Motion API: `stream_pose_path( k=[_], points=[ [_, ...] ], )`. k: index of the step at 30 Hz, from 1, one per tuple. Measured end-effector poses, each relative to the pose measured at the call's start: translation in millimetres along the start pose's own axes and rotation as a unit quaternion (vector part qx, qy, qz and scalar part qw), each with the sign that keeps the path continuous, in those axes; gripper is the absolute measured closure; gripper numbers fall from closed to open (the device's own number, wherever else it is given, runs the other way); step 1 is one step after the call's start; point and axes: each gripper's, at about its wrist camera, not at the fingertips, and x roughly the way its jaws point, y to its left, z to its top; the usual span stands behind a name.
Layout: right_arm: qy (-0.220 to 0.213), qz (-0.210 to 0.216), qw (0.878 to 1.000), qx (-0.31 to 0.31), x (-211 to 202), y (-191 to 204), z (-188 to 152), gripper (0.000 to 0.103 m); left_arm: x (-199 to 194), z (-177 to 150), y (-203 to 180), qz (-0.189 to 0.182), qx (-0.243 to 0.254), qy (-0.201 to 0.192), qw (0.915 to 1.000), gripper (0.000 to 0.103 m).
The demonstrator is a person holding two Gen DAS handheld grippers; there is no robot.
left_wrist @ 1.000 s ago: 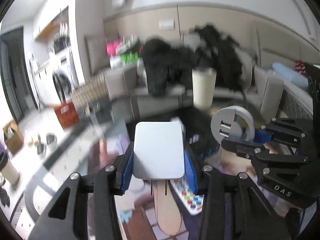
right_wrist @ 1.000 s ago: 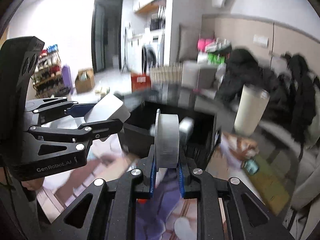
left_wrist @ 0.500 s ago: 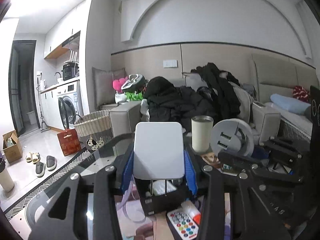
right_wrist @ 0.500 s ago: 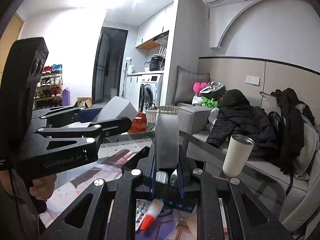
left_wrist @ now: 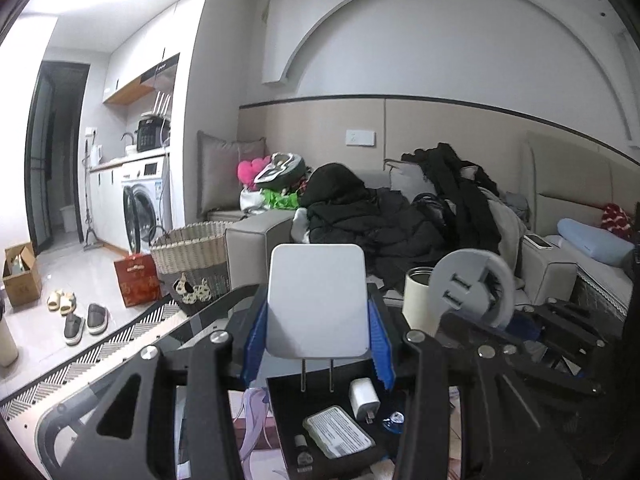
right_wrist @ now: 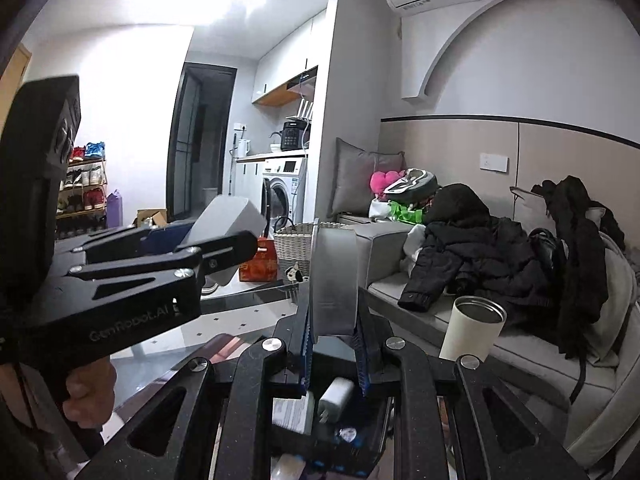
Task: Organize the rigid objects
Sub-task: 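Lift the charger and socket and move both toward the black box, then lower the charger and socket into the black box and open both tools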
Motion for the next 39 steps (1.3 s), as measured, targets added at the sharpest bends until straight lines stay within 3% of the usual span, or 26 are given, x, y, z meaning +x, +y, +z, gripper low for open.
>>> stream_pose_path(
  k=[10, 17, 22, 26, 32, 39],
  points=[
    [0.036, -0.009, 0.999, 0.002, 32.3, -3.2, -2.6, 0.086, 27.6, -4.1, 1.2, 0.007, -0.005, 0.031, 0.9995, 0.06],
    [0.123, -0.012, 0.992, 0.014, 68.8, -12.5, -17.2, 0.086, 64.9, -18.1, 3.8, -0.006, -0.024, 0.125, 0.9918, 0.06],
    [0.193, -0.006, 0.981, 0.034, 90.1, -21.6, -36.1, 0.086, 88.6, -30.6, -0.8, -0.01, -0.021, 0.189, 0.9816, 0.06],
    [0.248, 0.004, 0.967, 0.054, 107.7, -29.0, -52.3, 0.086, 105.4, -44.6, -5.7, -0.015, -0.023, 0.249, 0.968, 0.06],
    [0.295, 0.019, 0.954, 0.059, 122.1, -31.8, -67.7, 0.086, 123.8, -61.3, -17.1, -0.018, -0.014, 0.316, 0.9486, 0.06],
    [0.32, 0.029, 0.945, 0.064, 130.3, -28.6, -78.3, 0.086, 131.1, -74.7, -16.3, -0.02, -0.018, 0.356, 0.9343, 0.06]
  ],
)
